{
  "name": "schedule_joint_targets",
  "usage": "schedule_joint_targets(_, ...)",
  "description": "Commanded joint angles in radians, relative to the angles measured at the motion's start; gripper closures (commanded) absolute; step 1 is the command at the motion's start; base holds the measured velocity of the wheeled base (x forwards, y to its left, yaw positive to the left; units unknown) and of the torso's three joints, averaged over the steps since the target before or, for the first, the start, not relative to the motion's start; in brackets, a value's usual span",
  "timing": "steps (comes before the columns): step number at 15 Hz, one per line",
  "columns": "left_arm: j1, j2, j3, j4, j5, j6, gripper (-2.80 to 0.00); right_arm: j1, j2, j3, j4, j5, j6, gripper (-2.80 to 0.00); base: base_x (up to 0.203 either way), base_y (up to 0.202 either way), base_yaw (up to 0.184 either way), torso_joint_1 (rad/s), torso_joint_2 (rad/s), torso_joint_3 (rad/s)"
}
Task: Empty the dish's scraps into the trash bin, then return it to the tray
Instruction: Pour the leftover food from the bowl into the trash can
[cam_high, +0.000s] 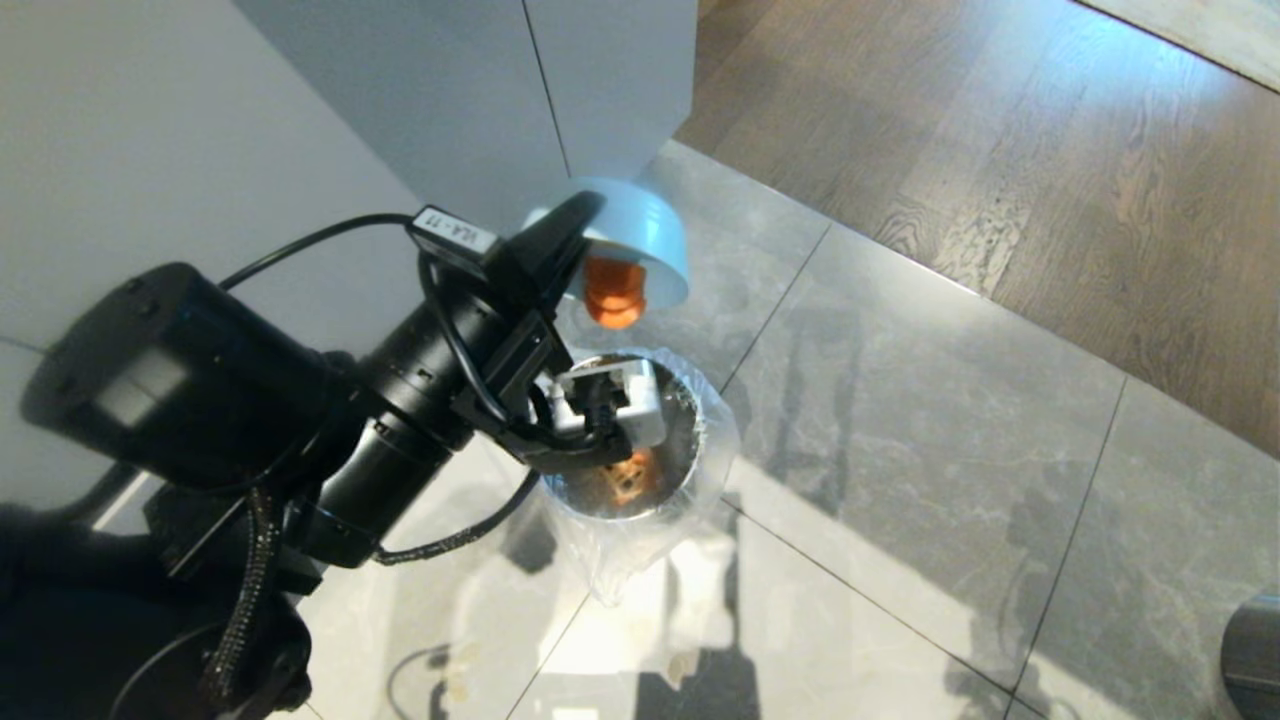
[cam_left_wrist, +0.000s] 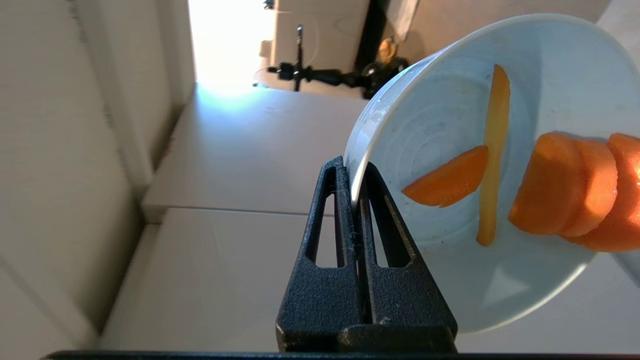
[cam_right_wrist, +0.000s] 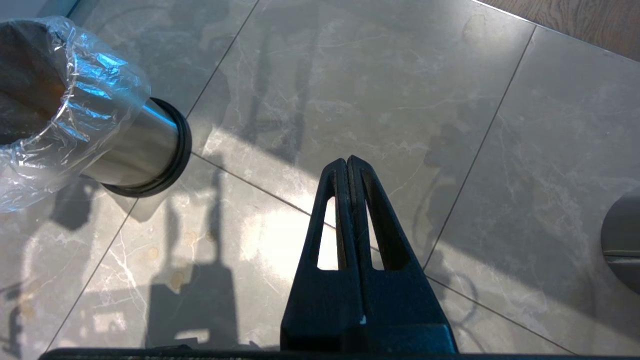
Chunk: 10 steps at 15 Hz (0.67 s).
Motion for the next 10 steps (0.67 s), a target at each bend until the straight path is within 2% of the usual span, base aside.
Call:
schedule_joint_targets(1,-0.013,-0.025,0.006,-0.048,0.004,0.033,0.0,0.0,0.0,0.0,0.0,-0.001,0.001,0.0,0.0,0.0,0.0,0.0,0.0,0.0)
schedule_joint_targets(3,-0.032,-0.035,0.049,-0.048,0.002,0.082,0.0,0.0,0.0,0.0,0.0,-0.001,0.001,0.0,0.0,0.0,0.0,0.0,0.0,0.0)
schedule_joint_targets(7,-0.081,-0.053,0.136,-0.048,-0.001,0.249,0.0,0.0,0.0,0.0,0.0,0.0,0.001,0.0,0.0,0.0,0.0,0.0,0.0,0.0)
schedule_joint_targets(10,-0.077,-0.032,0.144,-0.048,0.0,0.314,0.0,0.0,0.0,0.0,0.0,-0.001,0.001,0.0,0.0,0.0,0.0,0.0,0.0,0.0)
